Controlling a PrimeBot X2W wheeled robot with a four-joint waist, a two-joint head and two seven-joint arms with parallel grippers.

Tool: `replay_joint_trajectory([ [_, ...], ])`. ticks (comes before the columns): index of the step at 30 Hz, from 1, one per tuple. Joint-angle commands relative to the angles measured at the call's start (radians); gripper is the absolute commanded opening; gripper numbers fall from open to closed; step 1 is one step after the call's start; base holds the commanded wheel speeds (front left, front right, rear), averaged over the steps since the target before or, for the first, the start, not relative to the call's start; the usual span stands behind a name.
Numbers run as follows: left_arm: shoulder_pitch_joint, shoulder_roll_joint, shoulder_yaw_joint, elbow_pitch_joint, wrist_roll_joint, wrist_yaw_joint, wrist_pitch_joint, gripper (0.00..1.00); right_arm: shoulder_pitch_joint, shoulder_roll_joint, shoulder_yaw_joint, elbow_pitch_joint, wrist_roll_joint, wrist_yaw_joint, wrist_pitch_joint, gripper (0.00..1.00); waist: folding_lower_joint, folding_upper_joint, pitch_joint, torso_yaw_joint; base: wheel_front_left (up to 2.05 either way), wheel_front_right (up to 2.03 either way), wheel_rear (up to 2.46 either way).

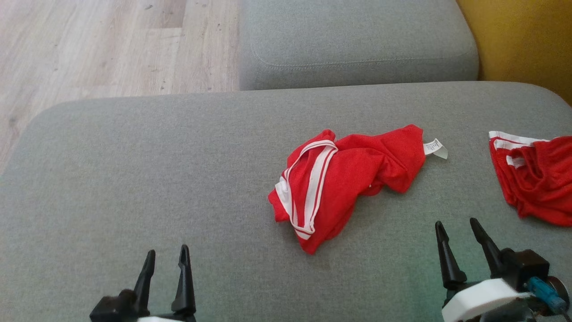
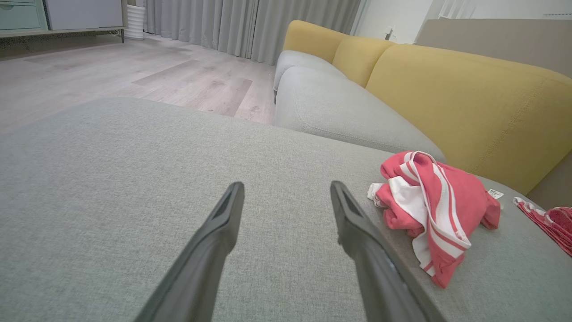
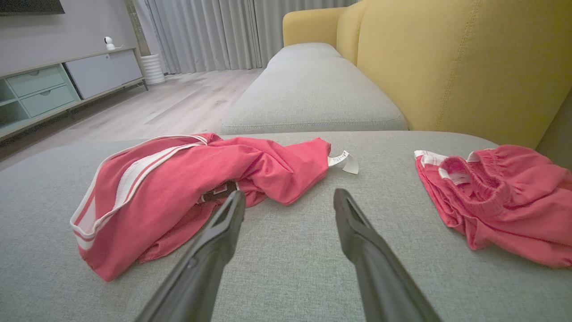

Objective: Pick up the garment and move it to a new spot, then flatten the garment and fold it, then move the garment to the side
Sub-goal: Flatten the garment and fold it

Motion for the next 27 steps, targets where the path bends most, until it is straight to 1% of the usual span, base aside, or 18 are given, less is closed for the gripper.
replay_joint_trajectory([
  [1, -0.043, 0.019, 0.03, -0.031, -0.002, 0.01, -0.003, 1.0, -0.038, -0.006, 0.027, -0.032, -0.002, -0.001, -0.006, 1.0, 0.0, -0.0001, 0.001, 0.0, 0.0, 0.0, 0.0],
  [9, -0.059, 0.017, 0.011, -0.039, 0.006, 0.008, 0.008, 1.0, -0.045, -0.006, 0.023, -0.033, -0.005, -0.001, -0.005, 1.0, 0.0, -0.0001, 0.008, 0.001, 0.0, 0.0, 0.0],
  [13, -0.096, 0.003, -0.042, -0.047, 0.027, -0.012, 0.042, 1.0, -0.054, -0.006, 0.015, -0.043, -0.012, -0.001, -0.003, 1.0, 0.0, -0.0001, 0.019, 0.0, 0.0, 0.0, 0.0],
  [17, -0.161, -0.047, -0.147, -0.021, 0.052, -0.059, 0.113, 1.0, -0.071, -0.006, 0.011, -0.052, -0.02, -0.001, 0.0, 1.0, 0.0, -0.0001, 0.038, -0.01, 0.0, 0.0, 0.0],
  [22, -0.26, -0.127, -0.269, 0.071, 0.075, -0.122, 0.216, 1.0, -0.109, -0.006, 0.028, -0.066, -0.027, -0.001, 0.007, 1.0, 0.0, -0.0001, 0.087, -0.046, 0.0, 0.0, 0.0],
  [25, -0.305, -0.159, -0.284, 0.142, 0.065, -0.137, 0.253, 1.0, -0.14, -0.006, 0.051, -0.071, -0.029, -0.001, 0.011, 1.0, 0.0, -0.0001, 0.125, -0.087, 0.0, 0.0, 0.0],
  [27, -0.343, -0.175, -0.269, 0.215, 0.059, -0.125, 0.263, 1.0, -0.167, -0.006, 0.06, -0.071, -0.03, -0.001, 0.008, 1.0, 0.0, -0.0001, 0.158, -0.12, 0.0, 0.0, 0.0],
])
